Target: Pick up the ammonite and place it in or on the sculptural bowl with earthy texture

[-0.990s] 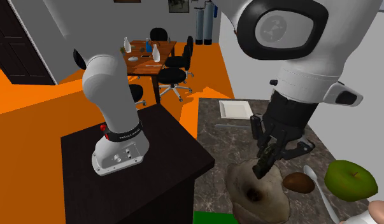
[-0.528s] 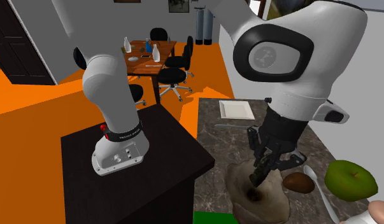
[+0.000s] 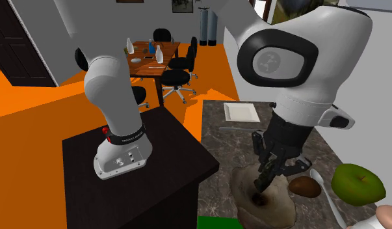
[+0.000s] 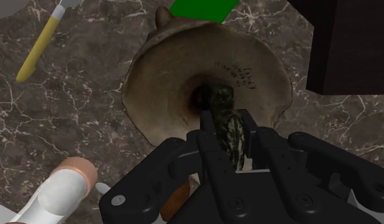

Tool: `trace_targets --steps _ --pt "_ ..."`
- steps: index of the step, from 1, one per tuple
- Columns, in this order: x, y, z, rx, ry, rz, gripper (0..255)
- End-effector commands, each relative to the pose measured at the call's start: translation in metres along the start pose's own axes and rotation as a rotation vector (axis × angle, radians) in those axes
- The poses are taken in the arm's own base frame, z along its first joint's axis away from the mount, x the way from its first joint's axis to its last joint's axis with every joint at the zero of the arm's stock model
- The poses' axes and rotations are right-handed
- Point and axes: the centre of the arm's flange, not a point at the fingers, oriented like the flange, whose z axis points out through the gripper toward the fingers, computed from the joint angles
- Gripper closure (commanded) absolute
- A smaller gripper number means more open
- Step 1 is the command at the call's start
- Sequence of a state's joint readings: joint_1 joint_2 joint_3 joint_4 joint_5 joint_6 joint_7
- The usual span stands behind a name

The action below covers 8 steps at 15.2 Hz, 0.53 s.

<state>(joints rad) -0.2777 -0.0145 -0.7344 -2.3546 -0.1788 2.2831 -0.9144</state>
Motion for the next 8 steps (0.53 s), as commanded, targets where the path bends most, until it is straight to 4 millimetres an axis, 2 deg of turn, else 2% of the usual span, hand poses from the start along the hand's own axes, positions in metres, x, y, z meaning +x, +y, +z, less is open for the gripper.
trace_targets --steps 1,6,8 --pt "0.000 0.000 0.000 0.000 0.000 0.000 0" --pt "0.000 0.000 0.000 0.000 0.000 0.000 0" --pt "0.000 0.000 -0.026 0.000 0.000 0.000 0"
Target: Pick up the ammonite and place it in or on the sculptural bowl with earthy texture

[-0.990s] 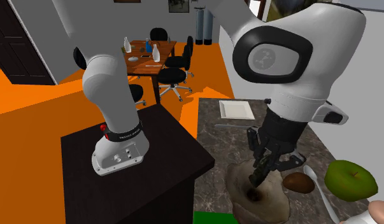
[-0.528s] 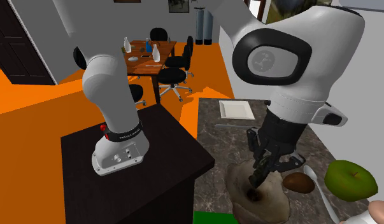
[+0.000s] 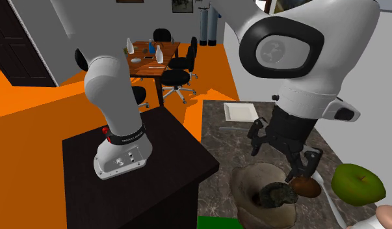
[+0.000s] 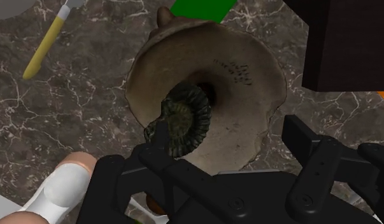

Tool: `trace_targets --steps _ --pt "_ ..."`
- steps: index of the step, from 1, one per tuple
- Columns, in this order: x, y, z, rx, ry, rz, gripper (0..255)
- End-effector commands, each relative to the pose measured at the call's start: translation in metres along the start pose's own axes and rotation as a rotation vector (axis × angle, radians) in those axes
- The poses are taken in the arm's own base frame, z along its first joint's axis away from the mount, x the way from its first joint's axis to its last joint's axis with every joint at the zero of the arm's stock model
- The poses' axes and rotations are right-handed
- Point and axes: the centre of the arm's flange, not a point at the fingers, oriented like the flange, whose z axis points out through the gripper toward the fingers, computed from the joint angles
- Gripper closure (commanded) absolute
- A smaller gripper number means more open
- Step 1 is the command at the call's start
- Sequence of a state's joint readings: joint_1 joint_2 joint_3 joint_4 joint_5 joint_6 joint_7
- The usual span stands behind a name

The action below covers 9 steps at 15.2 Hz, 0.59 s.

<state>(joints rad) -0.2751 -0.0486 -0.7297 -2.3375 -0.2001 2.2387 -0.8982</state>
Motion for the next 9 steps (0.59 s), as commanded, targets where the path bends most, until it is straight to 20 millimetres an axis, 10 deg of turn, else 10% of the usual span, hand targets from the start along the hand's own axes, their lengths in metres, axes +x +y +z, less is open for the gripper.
trace_targets --steps 1,9 --pt "0.000 0.000 -0.023 0.001 -0.001 0.000 0" --pt "0.000 0.000 -0.034 0.001 -0.001 0.000 0"
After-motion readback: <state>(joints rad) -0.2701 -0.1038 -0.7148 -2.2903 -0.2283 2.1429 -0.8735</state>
